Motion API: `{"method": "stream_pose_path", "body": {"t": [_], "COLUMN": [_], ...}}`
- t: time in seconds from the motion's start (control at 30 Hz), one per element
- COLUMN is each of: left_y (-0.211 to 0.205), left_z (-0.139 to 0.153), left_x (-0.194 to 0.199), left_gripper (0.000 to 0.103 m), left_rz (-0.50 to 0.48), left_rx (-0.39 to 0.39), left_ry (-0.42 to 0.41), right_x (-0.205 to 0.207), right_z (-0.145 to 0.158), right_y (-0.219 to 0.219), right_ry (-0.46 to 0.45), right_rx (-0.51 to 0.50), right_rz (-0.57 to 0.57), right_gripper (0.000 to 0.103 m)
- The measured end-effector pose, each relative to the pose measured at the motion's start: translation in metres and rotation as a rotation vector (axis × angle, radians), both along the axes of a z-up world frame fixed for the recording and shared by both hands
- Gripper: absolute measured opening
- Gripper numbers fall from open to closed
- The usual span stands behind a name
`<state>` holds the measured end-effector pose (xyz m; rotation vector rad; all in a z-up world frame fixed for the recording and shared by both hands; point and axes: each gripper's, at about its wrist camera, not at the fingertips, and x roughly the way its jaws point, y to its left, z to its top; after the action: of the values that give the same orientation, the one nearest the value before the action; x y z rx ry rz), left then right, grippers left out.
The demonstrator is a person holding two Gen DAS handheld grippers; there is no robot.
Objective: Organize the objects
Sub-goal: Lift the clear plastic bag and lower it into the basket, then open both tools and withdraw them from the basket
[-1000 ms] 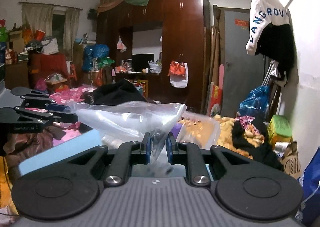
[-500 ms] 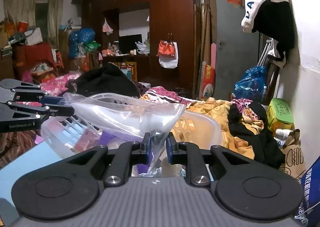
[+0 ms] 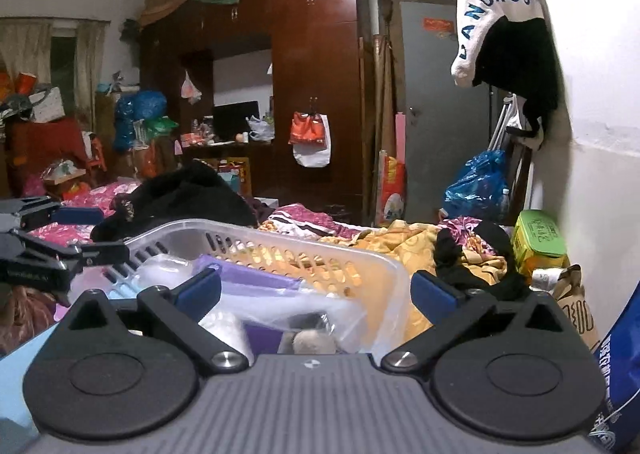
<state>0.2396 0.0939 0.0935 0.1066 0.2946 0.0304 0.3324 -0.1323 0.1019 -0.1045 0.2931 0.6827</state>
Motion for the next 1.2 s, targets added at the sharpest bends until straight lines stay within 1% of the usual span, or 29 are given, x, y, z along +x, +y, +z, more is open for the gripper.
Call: {"method": "stream_pose_path", "body": {"t": [0.03,0.17,0.2,0.33,0.4,0.43,0.5,0.6,0.67,0.8,0.87,0.97,1.1,1.2], "left_y": [0.000,0.000,-0.001,-0.012,-0.018,-0.021,-0.024,-0.030,-0.034,-0.043,-0.045,-0.048,-0.040,-0.036], "left_z": [0.000,-0.005,-0.006,-0.009,-0.009,-0.009,-0.009,-0.011,-0.012,-0.014,-0.015,-0.015,-0.016,-0.022], "left_x": [-0.004,-0.014,-0.015,-0.025,-0.035,-0.040,-0.050,-0.064,-0.072,-0.084,-0.090,-0.096,-0.097,-0.097], "left_gripper": [0.089,0.100,0.101,0.101,0.101,0.101,0.101,0.101,0.101,0.101,0.101,0.101,0.101,0.101], "left_rz": [-0.005,-0.019,-0.017,-0.001,-0.001,-0.003,-0.016,-0.041,-0.064,-0.092,-0.085,-0.065,-0.040,-0.009], "left_rx": [-0.020,-0.086,-0.094,-0.075,-0.064,-0.064,-0.067,-0.074,-0.075,-0.063,-0.067,-0.063,-0.095,-0.104], "left_ry": [-0.005,-0.003,0.005,0.008,0.010,0.008,0.006,0.002,0.006,0.016,0.013,0.005,0.033,0.044], "right_x": [-0.003,-0.009,-0.009,-0.008,-0.013,-0.018,-0.030,-0.045,-0.053,-0.062,-0.066,-0.065,-0.062,-0.060], "right_z": [0.000,0.001,0.001,0.003,0.001,-0.001,-0.005,-0.009,-0.009,-0.007,-0.007,-0.008,-0.011,-0.016], "right_y": [0.000,-0.001,-0.001,-0.003,-0.002,0.000,0.001,-0.001,-0.007,-0.021,-0.025,-0.028,-0.028,-0.030], "right_ry": [-0.005,0.010,0.018,0.080,0.094,0.081,0.036,0.015,0.028,0.046,0.048,0.084,0.122,0.144], "right_rx": [0.001,0.024,0.030,0.046,0.015,-0.007,-0.038,-0.062,-0.054,-0.007,0.012,0.014,0.022,0.028], "right_rz": [0.010,0.037,0.038,0.033,-0.033,-0.084,-0.146,-0.172,-0.165,-0.170,-0.167,-0.141,-0.136,-0.118], "right_gripper": [0.103,0.103,0.103,0.103,0.103,0.103,0.103,0.103,0.103,0.103,0.103,0.103,0.103,0.103]}}
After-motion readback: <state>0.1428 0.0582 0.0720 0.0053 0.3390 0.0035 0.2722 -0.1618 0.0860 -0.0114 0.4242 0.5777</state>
